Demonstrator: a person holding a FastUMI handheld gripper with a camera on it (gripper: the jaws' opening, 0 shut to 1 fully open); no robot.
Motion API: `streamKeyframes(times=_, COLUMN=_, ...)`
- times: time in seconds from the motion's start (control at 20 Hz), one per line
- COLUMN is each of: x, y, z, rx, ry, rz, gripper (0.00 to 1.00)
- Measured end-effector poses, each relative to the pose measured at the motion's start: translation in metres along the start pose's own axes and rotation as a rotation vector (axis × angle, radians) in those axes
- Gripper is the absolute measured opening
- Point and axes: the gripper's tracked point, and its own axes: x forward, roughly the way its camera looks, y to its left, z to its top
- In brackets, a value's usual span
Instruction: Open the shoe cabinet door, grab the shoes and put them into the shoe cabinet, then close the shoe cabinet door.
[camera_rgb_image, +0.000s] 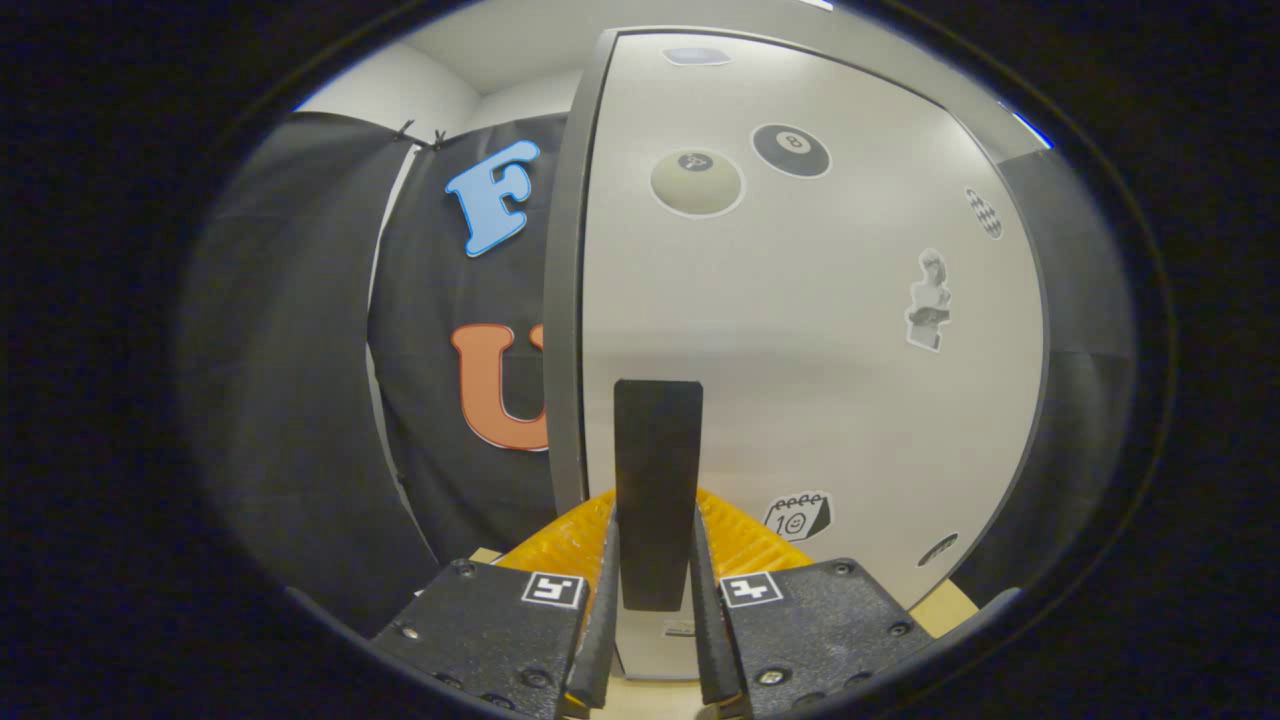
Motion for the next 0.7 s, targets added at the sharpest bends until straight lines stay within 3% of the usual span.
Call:
streamKeyframes(times=0.35, x=-0.018, y=-0.002, z=-0.003, rx=0.014, ry=0.057, rz=0.068, gripper=0.28)
streamKeyframes(times=0.7, x=-0.106, y=-0.024, z=-0.008, rx=0.029, ry=0.051, rz=0.109, gripper=0.26)
